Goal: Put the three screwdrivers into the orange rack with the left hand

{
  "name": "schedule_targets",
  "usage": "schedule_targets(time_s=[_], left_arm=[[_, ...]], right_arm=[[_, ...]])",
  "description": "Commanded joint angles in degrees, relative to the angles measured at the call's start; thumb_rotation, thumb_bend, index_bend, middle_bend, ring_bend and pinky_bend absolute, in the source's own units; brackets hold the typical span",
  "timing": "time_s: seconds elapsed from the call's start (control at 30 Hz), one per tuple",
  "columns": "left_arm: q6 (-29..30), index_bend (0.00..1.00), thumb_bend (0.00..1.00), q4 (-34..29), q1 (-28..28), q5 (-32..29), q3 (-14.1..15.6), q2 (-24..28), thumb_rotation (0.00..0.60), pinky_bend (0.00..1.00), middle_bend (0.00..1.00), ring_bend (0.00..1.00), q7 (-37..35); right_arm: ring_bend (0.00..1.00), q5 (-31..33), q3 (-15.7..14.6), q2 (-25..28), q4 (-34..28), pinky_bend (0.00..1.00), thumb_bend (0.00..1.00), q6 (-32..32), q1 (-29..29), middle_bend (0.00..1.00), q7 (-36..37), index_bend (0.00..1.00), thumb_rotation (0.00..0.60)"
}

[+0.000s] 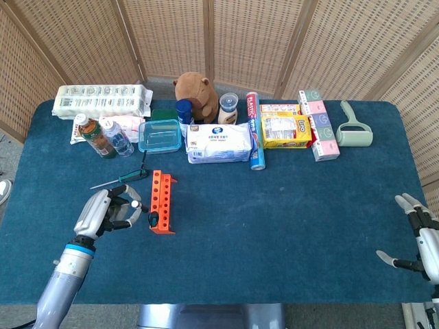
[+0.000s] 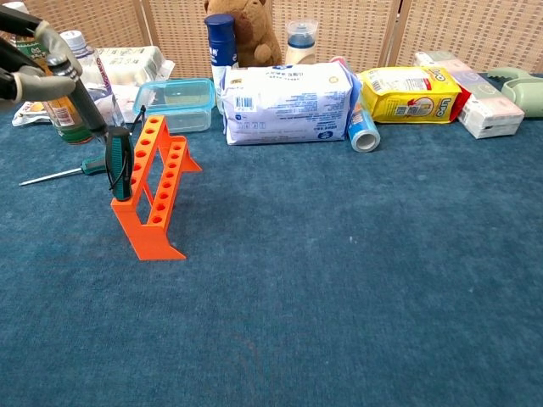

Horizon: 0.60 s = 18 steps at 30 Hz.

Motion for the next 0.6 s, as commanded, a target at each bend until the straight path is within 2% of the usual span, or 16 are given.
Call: schedule_targets(time_s=[0.03, 0.6], left_arm=[[0.01, 0.58, 0.45, 0.03, -0.52, -0.97, -0.05, -0.42, 0.6, 0.89, 0.89, 0.79, 0.86], [0.94, 0.58, 0.45, 0.06, -3.0, -5.49, -0.66, -2.32, 0.6, 0.89, 0.89, 0.79, 5.11]], right_arm=[[0.0, -0.02, 0.0, 0.03, 0.01, 0.0, 0.0, 0.01, -0.01, 0.04, 0.09, 0.0, 0.6], [0.0, 0.04, 0.02, 0.22, 0.15, 0.0, 0.0, -0.26, 0.09, 0.04, 0.68, 0.0, 0.6]])
